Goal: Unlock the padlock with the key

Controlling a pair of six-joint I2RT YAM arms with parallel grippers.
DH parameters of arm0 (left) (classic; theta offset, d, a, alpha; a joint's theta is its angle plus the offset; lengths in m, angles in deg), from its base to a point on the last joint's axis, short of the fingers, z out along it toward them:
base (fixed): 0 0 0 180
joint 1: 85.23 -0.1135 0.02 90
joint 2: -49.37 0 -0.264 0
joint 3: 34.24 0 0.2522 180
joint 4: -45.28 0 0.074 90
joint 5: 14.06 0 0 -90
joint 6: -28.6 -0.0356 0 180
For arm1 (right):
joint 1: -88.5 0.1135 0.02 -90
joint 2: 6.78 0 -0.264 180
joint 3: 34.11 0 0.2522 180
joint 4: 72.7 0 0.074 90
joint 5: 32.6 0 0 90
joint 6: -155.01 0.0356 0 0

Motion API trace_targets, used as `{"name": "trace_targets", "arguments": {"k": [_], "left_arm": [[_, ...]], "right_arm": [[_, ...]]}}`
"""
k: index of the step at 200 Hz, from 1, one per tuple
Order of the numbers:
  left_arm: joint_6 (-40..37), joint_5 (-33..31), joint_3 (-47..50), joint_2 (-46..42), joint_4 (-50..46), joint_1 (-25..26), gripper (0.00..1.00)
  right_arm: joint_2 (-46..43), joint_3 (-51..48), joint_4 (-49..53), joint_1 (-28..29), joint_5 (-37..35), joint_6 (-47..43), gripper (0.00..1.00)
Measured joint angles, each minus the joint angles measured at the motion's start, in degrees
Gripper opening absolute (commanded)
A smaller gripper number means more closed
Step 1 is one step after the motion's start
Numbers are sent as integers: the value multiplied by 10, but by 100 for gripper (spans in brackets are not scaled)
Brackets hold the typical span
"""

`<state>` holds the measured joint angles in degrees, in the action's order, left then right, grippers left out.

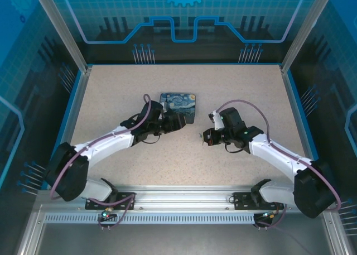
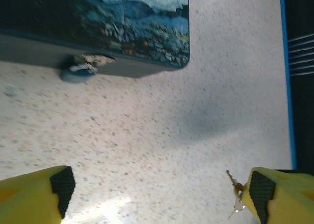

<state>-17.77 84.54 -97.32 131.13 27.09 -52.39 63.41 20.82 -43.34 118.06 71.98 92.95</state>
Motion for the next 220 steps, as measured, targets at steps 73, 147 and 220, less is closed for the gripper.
{"name": "trace_targets", "arguments": {"k": [73, 147, 220], "left_arm": [[-19, 170, -30, 62, 49, -9, 52], [12, 233, -31, 104, 115, -8, 38], [30, 245, -31, 105, 147, 5, 31]], "right_arm": [[0, 1, -36, 0, 73, 3, 0], [0, 2, -63, 0, 87, 21, 0], [0, 4, -72, 0, 86, 27, 0]]}}
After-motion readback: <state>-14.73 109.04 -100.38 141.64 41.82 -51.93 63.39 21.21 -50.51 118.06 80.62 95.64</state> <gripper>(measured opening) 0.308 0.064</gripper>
